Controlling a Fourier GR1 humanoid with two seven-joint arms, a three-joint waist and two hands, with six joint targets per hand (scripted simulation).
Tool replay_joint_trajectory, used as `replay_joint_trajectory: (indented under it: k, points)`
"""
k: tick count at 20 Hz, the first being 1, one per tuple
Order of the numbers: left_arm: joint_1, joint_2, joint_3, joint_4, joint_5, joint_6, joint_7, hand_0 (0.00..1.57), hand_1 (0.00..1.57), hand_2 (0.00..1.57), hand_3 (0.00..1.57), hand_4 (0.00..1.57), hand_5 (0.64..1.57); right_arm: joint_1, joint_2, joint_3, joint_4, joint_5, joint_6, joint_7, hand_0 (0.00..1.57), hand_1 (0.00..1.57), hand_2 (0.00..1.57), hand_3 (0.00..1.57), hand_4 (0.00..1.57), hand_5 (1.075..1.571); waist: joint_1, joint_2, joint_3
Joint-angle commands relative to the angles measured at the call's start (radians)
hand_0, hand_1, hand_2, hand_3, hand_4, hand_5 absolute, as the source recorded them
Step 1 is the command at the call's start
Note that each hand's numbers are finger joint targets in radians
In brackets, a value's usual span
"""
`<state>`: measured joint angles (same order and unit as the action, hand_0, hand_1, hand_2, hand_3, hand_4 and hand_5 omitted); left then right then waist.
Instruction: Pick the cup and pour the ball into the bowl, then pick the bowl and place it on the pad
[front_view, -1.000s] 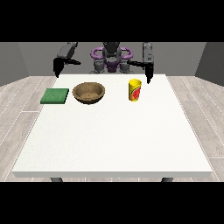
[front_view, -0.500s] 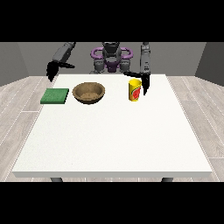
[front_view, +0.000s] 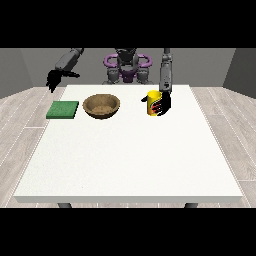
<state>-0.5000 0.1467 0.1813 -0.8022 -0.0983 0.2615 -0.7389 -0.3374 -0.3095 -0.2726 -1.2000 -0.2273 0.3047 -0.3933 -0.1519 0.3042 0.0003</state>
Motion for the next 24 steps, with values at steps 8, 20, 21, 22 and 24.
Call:
replay_joint_trajectory:
  k: [8,20,21,22,24]
  points:
    - [-0.062,-0.035,-0.034,0.095,-0.133,0.255,0.002,1.35,1.35,1.57,1.57,0.9,1.507,-0.052,-0.13,-0.098,0.115,-0.067,0.092,-0.012,0.0,0.0,0.0,0.0,0.0,1.555,-0.009,0.0,0.0]
    - [-0.119,-0.077,-0.379,0.016,-0.565,0.345,0.542,1.38,1.38,1.57,1.57,1.14,1.567,0.045,-0.134,-0.11,0.393,0.024,0.028,-0.048,0.0,0.0,0.0,0.0,0.0,1.56,0.176,-0.327,0.0024]
    - [-0.133,-0.069,-0.389,0.011,-0.6,0.361,0.568,1.37,1.37,1.57,1.57,1.14,1.566,0.072,-0.164,-0.13,0.422,0.004,0.095,-0.091,0.0,0.0,0.0,0.0,0.0,1.558,0.168,-0.315,0.0025]
    - [-0.18,-0.049,-0.398,0.024,-0.634,0.332,0.63,1.37,1.37,1.57,1.57,1.11,1.566,0.053,-0.153,-0.137,0.434,-0.004,0.071,-0.075,0.0,0.0,0.0,0.0,0.0,1.558,0.173,-0.317,0.0024]
    - [-0.167,-0.109,-0.436,0.019,-0.686,0.323,0.711,1.37,1.37,1.57,1.57,1.11,1.566,0.056,-0.141,-0.111,0.434,0.022,0.043,-0.046,0.0,0.0,0.0,0.0,0.0,1.558,0.176,-0.363,0.001]
